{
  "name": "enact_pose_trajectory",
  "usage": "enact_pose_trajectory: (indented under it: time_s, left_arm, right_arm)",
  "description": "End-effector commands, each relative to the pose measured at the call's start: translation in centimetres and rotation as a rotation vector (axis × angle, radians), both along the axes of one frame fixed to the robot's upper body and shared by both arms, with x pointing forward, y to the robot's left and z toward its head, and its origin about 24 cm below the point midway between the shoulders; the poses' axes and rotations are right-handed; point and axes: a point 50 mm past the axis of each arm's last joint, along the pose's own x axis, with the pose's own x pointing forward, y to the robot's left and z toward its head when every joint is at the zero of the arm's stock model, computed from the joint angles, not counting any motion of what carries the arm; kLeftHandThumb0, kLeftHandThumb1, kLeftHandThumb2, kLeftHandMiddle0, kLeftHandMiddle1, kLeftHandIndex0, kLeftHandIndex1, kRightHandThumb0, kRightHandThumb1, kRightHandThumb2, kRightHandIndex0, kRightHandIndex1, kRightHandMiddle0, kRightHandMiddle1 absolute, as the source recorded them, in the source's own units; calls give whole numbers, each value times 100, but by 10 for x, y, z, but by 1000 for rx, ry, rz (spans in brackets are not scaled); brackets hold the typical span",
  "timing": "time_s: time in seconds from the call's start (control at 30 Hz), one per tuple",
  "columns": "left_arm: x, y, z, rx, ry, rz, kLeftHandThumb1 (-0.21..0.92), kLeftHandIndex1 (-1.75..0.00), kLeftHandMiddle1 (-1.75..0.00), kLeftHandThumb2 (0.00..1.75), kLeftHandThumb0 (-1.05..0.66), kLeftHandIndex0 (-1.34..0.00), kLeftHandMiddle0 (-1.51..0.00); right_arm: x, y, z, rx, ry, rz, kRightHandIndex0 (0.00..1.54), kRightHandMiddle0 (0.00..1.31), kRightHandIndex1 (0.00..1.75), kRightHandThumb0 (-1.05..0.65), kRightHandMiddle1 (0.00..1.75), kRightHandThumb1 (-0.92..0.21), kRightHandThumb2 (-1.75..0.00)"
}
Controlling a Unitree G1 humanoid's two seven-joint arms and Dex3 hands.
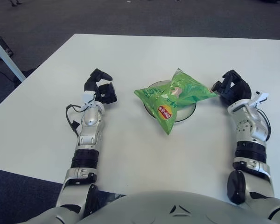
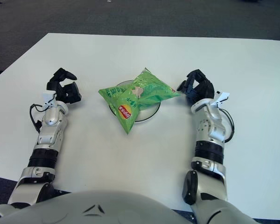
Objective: Put the snack into the plate.
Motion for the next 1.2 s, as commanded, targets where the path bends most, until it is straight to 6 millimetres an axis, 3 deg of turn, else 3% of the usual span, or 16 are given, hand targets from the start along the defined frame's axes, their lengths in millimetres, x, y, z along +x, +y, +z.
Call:
enact_pose_trajectory:
  time_s: [0.0, 0.73, 0.87, 1.17]
  left_arm:
    - [-28, -5, -51, -65, 191, 12, 21, -175, -175, 145, -52, -70, -139]
    - [-32, -2, -49, -72, 179, 18, 22, -175, -175, 143, -52, -69, -139]
    - [-33, 0, -48, -69, 179, 17, 21, -175, -175, 145, -52, -70, -140]
    - [-34, 1, -49, -77, 186, 28, 22, -175, -175, 144, -52, -70, -140]
  right_arm:
    - [-13, 8, -30, 59, 142, -67, 121, 74, 175, -54, 175, -17, -150]
    - [-26, 26, -43, -20, 80, -257, 134, 77, 175, -56, 175, -13, -155]
    - [-33, 38, -39, -179, -117, -333, 138, 83, 175, -60, 175, -6, -163]
    - [-35, 45, -46, -220, -168, -305, 139, 89, 175, -64, 175, 0, -171]
